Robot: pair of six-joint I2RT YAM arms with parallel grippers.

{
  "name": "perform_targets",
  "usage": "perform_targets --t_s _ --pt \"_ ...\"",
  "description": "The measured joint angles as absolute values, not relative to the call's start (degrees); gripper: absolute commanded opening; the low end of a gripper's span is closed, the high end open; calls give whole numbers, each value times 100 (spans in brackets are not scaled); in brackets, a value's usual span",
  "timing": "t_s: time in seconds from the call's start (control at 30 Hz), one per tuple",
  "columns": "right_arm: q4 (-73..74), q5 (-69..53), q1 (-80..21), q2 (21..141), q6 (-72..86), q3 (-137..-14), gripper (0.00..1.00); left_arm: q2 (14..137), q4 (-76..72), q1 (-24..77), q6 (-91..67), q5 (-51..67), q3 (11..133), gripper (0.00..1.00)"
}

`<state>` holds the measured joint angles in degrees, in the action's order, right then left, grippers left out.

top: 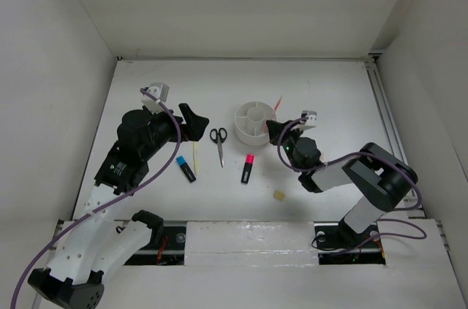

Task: Sort the stationery into containers
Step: Place the pen in the storage box, then pick up the pen from the center of the board.

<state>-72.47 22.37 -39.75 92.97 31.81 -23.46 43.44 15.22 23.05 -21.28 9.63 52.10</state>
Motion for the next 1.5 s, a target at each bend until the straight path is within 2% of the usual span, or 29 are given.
perform_targets --t_s 0.1,0.13,0.17,0.33,0.53,0.6,0.63,0.7,0.8,0.83,0.93,1.07,1.2,1.3,1.5 --pt "-7247 2250 -3975 9349 3199 -2344 7 4344 1522 2305 -2128 965 5210 100" --pt "-7249 2250 -3975 9351 3201 -2342 16 4344 1522 2305 -2128 963 5210 100" --pt "-7253 2250 -3975 9351 3216 -2340 21 4348 1522 2305 -2128 965 5210 100" --pt "-7251 2246 -3975 9351 3251 -2340 37 4401 1522 2305 -2128 965 5210 100" --pt "-7266 2211 -3990 9351 3260 -2204 37 4410 1522 2305 -2128 963 5210 100" --pt "-7266 2202 -3997 9351 3262 -2174 30 4414 1522 2305 -2128 963 5210 100" --pt "-7266 2200 -4001 9354 3260 -2167 30 4414 1522 2305 -2128 963 5210 100" --pt "-7271 2200 -4014 9358 3273 -2165 35 4425 1522 2305 -2128 963 5210 100" --pt "-7343 2171 -4021 9376 3282 -2132 49 4447 1525 2305 -2128 963 5210 100" --pt "-7387 2145 -4025 9367 3284 -2112 58 4451 1525 2305 -2128 958 5210 100" --pt "-7380 2058 -4062 9166 3280 -2053 66 4453 1525 2305 -2128 893 5210 100" --pt "-7210 1962 -4303 8359 3092 -2075 70 4615 1531 2305 -2169 722 5210 100" --pt "-6877 1859 -4563 7465 2840 -2331 70 4921 1599 2303 -2241 596 5210 100" --pt "-6582 1822 -4622 6969 2735 -2397 76 5081 1638 2290 -2331 532 5210 100" --pt "-4834 1822 -4676 6163 2526 -2842 79 5649 1752 2276 -2604 377 5271 100"
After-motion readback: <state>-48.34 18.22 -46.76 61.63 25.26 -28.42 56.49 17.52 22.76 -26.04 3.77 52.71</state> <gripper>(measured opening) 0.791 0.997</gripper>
